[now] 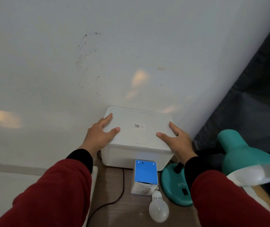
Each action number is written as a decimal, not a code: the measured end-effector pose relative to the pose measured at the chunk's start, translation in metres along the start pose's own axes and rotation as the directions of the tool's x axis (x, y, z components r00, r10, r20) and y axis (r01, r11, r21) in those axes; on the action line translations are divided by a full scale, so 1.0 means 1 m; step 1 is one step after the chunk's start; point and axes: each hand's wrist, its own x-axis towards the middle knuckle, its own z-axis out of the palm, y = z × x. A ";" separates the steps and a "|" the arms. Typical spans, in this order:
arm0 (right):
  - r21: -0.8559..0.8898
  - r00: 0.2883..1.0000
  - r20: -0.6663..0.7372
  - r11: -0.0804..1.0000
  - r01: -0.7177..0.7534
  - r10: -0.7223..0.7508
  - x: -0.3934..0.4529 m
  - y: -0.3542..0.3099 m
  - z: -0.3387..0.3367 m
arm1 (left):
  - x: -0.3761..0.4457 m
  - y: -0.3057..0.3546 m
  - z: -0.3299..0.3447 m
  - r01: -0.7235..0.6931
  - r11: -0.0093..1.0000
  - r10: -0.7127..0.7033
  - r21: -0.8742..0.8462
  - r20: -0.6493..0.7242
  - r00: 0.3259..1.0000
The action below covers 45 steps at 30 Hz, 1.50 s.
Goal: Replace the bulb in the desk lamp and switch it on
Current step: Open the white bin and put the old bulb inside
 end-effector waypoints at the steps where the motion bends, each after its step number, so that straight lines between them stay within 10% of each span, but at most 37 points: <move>1: 0.015 1.000 -0.005 1.000 0.007 -0.007 0.000 0.001 0.001 | 0.000 0.000 0.000 -0.008 1.000 0.008 0.008 -0.003 1.000; 29: -0.059 0.997 -0.072 0.998 -0.017 0.013 -0.027 -0.001 0.003 | -0.035 0.025 0.012 -0.011 0.999 0.002 -0.051 -0.187 0.982; 45: -0.060 0.997 -0.074 0.998 -0.024 0.019 -0.027 -0.004 0.002 | -0.034 0.004 0.008 -0.122 0.989 0.124 0.082 -0.020 0.992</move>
